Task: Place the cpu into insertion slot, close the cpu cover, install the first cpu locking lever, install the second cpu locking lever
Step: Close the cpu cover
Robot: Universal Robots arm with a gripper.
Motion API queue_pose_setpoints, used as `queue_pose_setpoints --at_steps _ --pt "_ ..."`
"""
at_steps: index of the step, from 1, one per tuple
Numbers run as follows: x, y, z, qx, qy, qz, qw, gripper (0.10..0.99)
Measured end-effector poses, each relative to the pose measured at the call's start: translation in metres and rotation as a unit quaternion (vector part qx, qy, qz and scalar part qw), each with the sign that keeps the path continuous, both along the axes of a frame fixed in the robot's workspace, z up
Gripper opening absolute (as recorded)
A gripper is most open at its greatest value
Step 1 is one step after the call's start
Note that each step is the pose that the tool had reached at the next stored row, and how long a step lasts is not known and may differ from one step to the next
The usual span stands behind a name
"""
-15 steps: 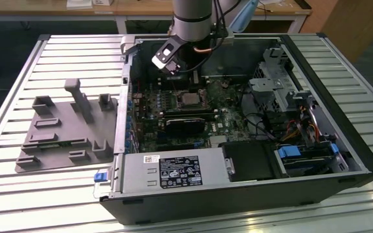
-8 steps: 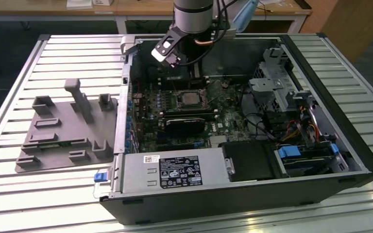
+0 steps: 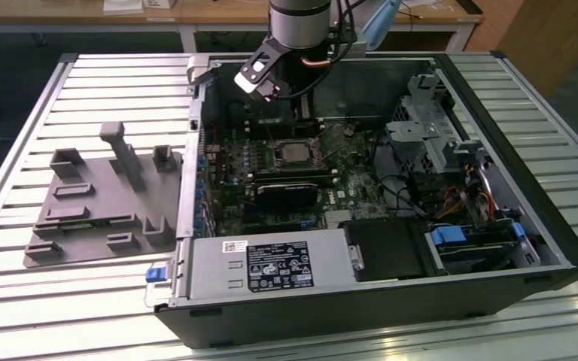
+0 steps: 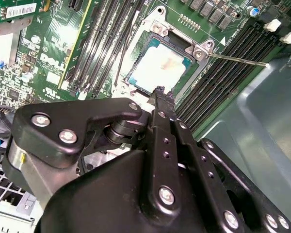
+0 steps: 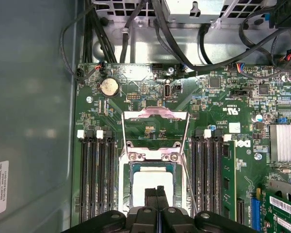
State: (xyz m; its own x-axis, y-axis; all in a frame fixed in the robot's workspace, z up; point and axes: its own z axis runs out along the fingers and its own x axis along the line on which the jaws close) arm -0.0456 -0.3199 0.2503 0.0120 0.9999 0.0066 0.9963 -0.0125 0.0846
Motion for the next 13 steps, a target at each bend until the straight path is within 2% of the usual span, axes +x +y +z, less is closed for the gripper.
queue_pose_setpoints --at_steps 9,13 --pt "-0.0001 0.0000 0.0003 0.0000 0.0000 0.000 1.0000 0.102" --pt "0.0073 0.0000 0.0003 0.0000 0.0000 0.000 1.0000 0.102"
